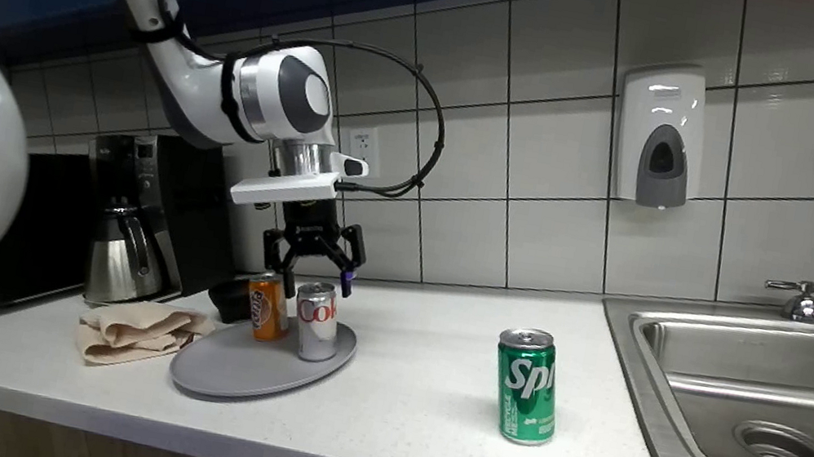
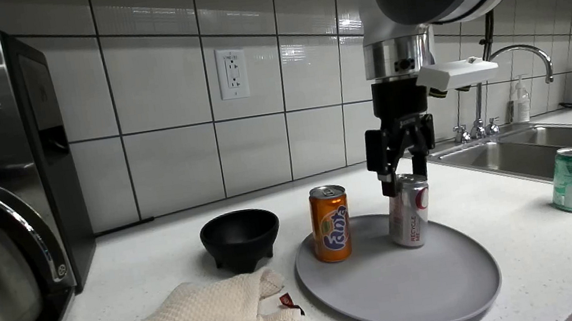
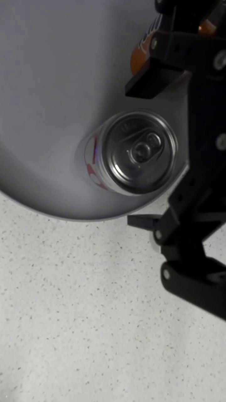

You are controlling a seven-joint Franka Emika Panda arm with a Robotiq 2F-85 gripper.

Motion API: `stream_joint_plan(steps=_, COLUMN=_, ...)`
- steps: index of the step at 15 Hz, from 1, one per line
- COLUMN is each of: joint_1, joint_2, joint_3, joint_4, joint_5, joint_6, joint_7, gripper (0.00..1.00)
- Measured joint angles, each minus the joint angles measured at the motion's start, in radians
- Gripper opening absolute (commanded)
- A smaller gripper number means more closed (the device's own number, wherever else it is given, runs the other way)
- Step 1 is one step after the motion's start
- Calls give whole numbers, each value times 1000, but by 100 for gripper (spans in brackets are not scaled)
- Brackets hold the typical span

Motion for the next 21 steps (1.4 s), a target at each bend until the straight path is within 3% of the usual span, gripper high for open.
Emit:
stream_joint_plan(steps=13, joint_1=-6, joint_2=-100, joint_3=-12, joint_4=-9, joint_5=0, joint_6=8, joint_7=13, gripper=100)
stream_joint_plan(steps=21, joint_1=-63, joint_2=-196, joint_3=-63, joint_4=-52, joint_5=0, joint_6=8, joint_7=26, gripper=100)
